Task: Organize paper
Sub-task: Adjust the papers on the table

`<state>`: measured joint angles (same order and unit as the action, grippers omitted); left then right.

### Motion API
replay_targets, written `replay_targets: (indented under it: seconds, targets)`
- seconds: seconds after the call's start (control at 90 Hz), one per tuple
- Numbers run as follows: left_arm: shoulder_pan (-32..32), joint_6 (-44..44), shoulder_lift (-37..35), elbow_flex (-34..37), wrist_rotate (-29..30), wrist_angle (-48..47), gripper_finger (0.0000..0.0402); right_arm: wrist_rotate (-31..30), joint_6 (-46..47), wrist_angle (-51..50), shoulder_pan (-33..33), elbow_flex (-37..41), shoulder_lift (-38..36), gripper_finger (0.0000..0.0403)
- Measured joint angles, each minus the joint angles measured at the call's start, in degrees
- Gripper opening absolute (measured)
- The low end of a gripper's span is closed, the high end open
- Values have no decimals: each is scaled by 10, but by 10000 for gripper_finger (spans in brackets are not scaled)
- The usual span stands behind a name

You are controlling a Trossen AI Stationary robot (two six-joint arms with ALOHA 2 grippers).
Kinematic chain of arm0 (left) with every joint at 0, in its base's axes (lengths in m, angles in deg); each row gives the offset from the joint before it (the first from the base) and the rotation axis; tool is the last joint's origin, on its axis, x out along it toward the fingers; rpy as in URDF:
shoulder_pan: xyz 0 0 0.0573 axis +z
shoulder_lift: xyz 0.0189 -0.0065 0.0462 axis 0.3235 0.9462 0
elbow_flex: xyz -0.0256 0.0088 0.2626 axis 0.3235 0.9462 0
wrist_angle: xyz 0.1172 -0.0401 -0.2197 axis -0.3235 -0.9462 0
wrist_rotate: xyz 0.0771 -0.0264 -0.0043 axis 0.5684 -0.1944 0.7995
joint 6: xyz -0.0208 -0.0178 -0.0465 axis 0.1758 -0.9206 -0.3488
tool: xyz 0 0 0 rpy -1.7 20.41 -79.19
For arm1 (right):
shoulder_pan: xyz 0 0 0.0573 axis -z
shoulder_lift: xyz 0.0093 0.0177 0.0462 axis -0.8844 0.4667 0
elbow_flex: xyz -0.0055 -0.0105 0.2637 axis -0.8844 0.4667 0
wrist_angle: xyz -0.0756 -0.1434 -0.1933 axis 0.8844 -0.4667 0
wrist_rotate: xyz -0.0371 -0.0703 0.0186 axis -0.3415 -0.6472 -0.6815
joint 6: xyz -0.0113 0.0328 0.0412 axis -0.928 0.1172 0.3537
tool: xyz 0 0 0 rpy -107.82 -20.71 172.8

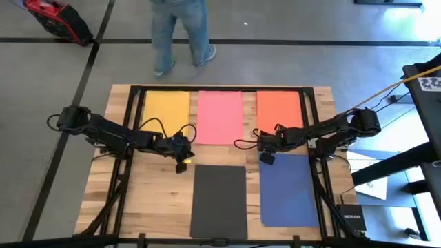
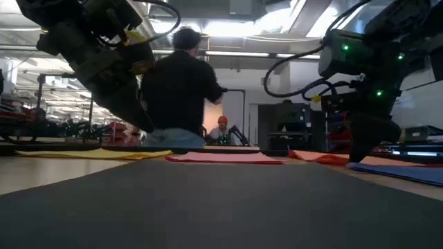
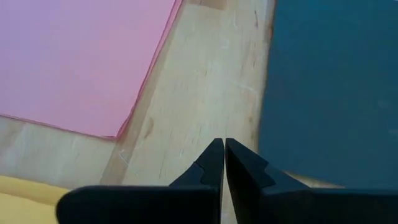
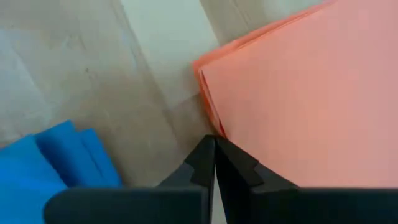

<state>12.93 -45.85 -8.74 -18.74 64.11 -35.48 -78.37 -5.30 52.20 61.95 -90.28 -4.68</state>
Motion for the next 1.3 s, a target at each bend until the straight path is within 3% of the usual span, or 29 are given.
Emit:
replay_targets:
  seconds: [0.722, 0.956, 1.156, 1.3]
  targets:
    - [-19, 16, 0, -13, 0, -16, 0, 142, -15, -33, -3, -43, -9, 3]
    - [-83, 35, 0, -78, 0, -128, 0, 131, -28, -57, -27, -77, -34, 3]
    - [-129, 23, 14, -121, 0, -129, 0, 122, -27, -61, -78, -126, -41, 3]
    - [-144, 19, 80, -156, -2, -128, 0, 110, -27, -60, -127, -156, -37, 3]
